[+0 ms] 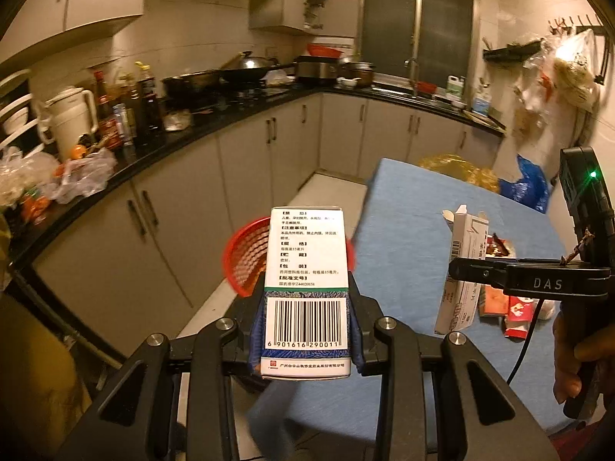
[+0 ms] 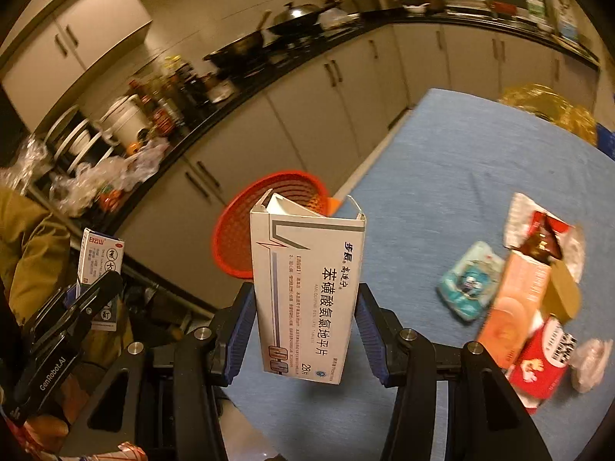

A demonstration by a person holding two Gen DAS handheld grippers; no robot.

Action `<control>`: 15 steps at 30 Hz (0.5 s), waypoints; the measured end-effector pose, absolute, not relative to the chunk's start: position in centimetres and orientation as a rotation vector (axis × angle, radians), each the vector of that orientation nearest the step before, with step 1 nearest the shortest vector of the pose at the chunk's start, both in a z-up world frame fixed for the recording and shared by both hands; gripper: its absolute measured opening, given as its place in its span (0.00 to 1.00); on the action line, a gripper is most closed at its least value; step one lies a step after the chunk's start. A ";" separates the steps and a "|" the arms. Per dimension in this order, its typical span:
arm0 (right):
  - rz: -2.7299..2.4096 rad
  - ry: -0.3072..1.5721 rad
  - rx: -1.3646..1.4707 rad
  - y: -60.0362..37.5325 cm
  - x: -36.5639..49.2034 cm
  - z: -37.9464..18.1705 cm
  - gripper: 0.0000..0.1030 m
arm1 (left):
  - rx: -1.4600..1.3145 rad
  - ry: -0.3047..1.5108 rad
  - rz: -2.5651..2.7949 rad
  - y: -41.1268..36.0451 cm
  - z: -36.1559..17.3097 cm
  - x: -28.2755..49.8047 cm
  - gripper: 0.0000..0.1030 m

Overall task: Collect trash
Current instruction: 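Lift both boxes and carry them with both tools toward the red wastebasket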

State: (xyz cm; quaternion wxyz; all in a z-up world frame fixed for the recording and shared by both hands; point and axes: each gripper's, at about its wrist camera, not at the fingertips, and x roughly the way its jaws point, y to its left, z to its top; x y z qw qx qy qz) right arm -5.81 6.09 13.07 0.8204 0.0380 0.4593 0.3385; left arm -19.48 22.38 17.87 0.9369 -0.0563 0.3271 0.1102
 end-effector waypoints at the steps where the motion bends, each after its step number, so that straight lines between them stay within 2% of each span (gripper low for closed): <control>1: 0.733 0.980 0.078 6.5 -5.9 13.1 0.54 | -0.118 0.667 0.235 22.6 17.9 -19.8 0.32; 15: 0.838 0.954 0.018 10.7 -6.7 14.8 0.54 | -0.149 0.630 0.307 25.0 19.3 -21.5 0.32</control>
